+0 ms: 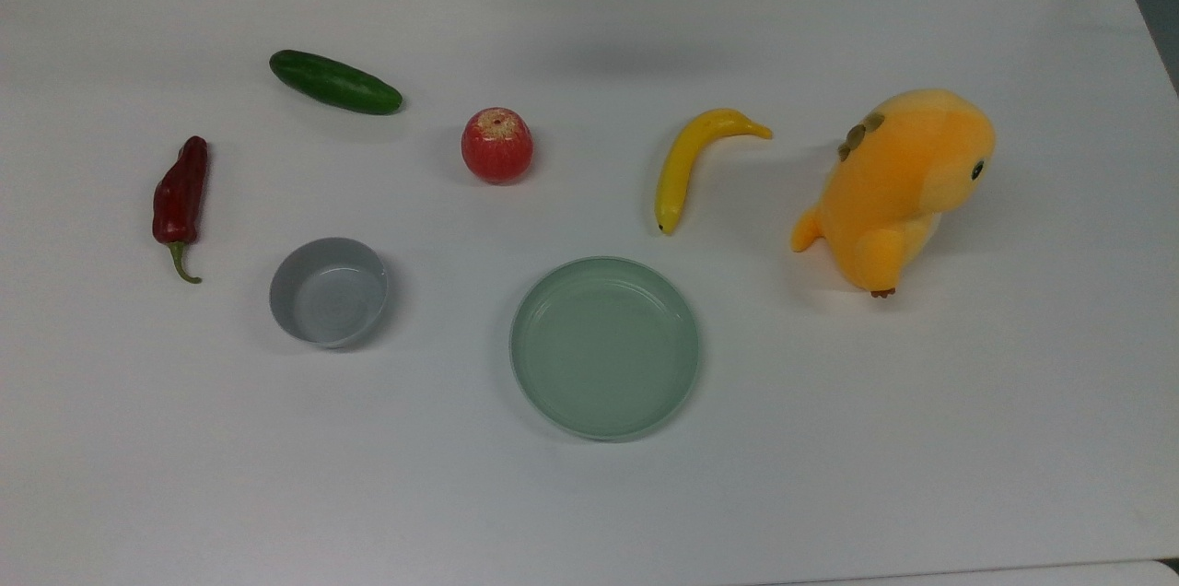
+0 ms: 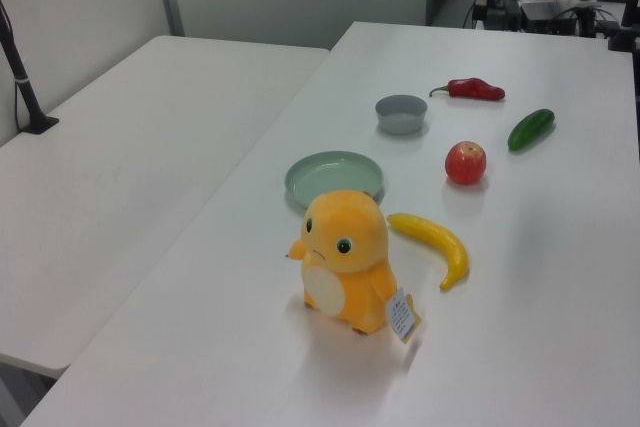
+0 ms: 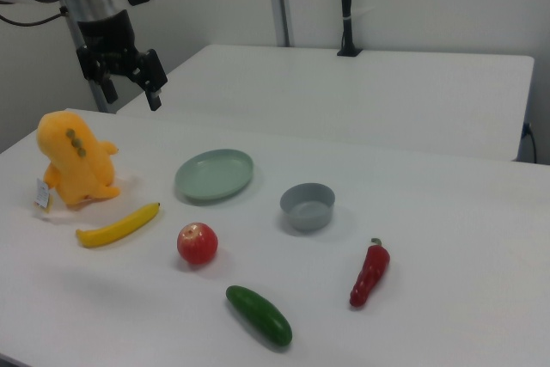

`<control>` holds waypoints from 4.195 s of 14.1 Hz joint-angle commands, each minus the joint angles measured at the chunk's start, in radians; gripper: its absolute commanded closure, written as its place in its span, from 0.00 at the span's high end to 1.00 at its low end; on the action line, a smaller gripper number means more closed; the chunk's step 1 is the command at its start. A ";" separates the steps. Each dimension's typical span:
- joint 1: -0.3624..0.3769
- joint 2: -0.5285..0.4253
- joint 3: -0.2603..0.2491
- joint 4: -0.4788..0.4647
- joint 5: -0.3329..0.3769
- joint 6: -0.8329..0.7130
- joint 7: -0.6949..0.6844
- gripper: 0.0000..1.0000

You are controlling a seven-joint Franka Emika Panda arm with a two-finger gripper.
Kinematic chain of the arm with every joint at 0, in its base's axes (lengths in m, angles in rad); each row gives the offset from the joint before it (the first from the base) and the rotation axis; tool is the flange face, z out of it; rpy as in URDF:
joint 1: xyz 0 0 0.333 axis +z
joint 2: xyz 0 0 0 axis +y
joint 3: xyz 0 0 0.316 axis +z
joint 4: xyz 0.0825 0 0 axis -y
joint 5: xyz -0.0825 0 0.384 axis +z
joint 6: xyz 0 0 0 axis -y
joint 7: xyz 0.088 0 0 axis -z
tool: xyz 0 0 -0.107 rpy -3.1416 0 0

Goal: Put the red apple in the bowl

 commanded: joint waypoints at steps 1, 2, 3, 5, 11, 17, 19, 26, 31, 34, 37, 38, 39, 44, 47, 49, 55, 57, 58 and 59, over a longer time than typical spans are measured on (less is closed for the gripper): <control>-0.005 -0.030 0.001 -0.047 0.021 0.032 -0.026 1.00; -0.005 -0.032 0.001 -0.048 0.021 0.029 -0.026 1.00; -0.005 -0.030 0.001 -0.048 0.021 0.029 -0.026 1.00; -0.003 -0.032 0.001 -0.048 0.021 0.029 -0.026 1.00; -0.006 -0.027 -0.005 -0.047 0.021 0.037 -0.026 1.00; -0.003 -0.012 -0.005 -0.044 0.019 0.040 -0.038 1.00; -0.003 0.005 -0.006 -0.045 0.015 0.040 -0.043 1.00; -0.011 0.077 -0.006 -0.048 0.002 0.041 -0.043 1.00; -0.017 0.082 -0.006 -0.158 0.001 0.162 -0.058 1.00; -0.019 0.086 -0.006 -0.209 -0.045 0.221 -0.076 1.00; -0.014 0.094 -0.006 -0.271 -0.077 0.262 -0.090 1.00; -0.013 0.104 -0.006 -0.283 -0.082 0.279 -0.090 1.00; -0.009 0.117 -0.005 -0.289 -0.082 0.290 -0.083 1.00; -0.008 0.158 -0.005 -0.338 -0.084 0.328 -0.075 1.00; -0.006 0.152 -0.005 -0.430 -0.096 0.450 -0.075 1.00; -0.006 0.149 -0.005 -0.469 -0.096 0.521 -0.073 1.00; -0.013 0.141 -0.002 -0.551 -0.132 0.652 -0.063 1.00; -0.016 0.141 -0.002 -0.559 -0.139 0.664 -0.060 1.00; -0.016 0.144 -0.002 -0.570 -0.146 0.684 -0.060 1.00; -0.016 0.146 -0.002 -0.599 -0.153 0.731 -0.060 1.00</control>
